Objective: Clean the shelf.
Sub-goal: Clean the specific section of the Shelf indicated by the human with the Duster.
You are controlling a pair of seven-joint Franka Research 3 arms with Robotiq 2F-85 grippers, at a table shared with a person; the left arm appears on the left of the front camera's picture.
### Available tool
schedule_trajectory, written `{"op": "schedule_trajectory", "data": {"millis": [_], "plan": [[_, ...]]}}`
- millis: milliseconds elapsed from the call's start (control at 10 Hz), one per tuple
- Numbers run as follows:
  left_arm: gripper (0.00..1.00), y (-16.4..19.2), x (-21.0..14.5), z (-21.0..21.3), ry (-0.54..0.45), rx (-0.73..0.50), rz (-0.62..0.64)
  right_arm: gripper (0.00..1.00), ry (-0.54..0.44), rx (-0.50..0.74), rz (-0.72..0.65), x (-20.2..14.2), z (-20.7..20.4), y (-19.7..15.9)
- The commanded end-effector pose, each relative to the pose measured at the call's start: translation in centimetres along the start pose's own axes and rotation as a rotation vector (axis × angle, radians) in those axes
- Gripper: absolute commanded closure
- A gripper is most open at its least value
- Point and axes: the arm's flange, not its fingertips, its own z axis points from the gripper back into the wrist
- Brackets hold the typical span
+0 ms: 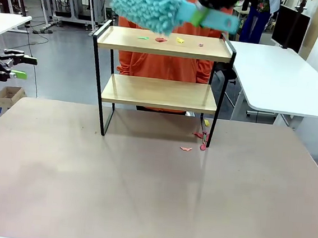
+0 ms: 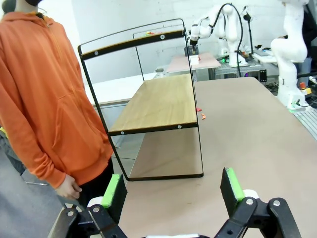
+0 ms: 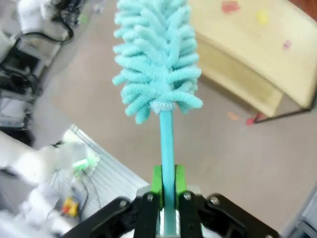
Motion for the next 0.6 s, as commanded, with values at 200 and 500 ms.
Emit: {"op": "schedule_trajectory", "data": {"millis": [200, 500], "plan": [[0.0, -0.2, 0.4, 0.1, -0.004, 0.001, -0.004, 0.87, 0.071, -0.156, -0.19, 11.6, -1.1, 5.7], [0.0, -0.2, 0.4, 0.1, -0.004, 0.001, -0.004, 0.87, 0.056, -0.256, -0.273, 15.8, -3.9, 8.9]]}}
